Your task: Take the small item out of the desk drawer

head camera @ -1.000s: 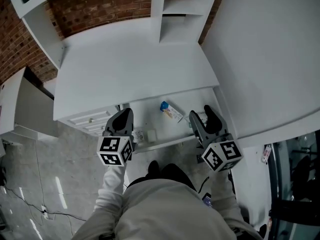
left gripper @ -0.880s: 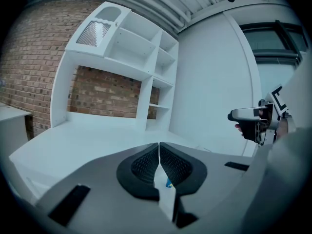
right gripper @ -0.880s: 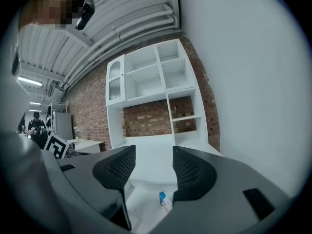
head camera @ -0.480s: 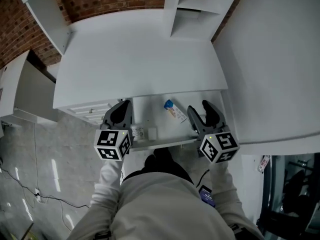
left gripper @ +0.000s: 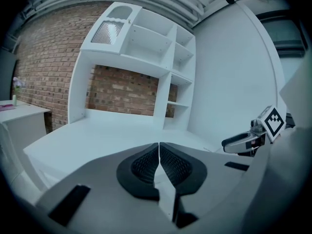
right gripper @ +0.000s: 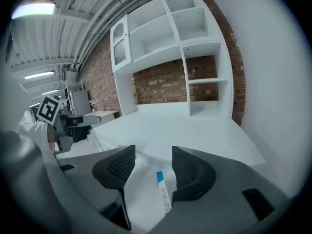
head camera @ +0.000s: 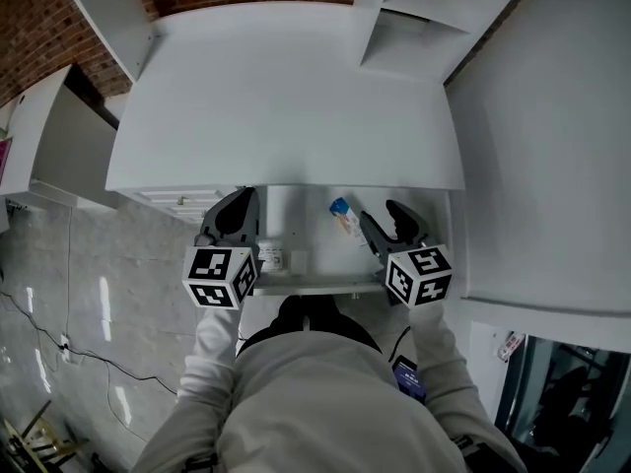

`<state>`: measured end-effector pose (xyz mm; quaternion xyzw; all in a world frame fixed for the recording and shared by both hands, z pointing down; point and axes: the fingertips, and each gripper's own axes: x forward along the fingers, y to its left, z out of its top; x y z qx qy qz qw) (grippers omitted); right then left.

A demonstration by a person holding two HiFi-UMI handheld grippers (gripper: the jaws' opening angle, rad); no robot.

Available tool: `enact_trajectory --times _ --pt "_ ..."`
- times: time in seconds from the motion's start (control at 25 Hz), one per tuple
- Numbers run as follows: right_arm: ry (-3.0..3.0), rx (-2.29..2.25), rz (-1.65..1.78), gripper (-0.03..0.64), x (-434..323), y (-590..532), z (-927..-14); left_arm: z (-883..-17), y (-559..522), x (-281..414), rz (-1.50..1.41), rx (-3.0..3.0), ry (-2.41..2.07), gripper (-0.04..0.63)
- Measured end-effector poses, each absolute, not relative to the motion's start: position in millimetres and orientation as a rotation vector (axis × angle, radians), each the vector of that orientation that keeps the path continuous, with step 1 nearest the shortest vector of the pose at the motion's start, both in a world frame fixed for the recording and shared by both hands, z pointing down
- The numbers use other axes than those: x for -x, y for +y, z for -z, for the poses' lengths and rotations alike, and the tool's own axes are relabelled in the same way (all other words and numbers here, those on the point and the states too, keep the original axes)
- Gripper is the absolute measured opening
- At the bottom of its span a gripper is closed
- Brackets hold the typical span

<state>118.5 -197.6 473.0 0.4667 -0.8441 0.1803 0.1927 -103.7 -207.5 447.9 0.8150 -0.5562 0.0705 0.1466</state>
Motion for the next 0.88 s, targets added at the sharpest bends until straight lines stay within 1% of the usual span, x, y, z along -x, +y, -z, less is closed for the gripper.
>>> enact_trajectory --times 0.32,0.88 --pt "-2.252 -1.111 -0.555 0.255 -116 -204 -538 -458 -211 103 -0.226 -2.280 -1.653 0.023" --pt "-2.070 -0.858 -0.608 0.259 -112 -205 -618 -465 -217 111 -0.237 -2.185 -1.729 0.023"
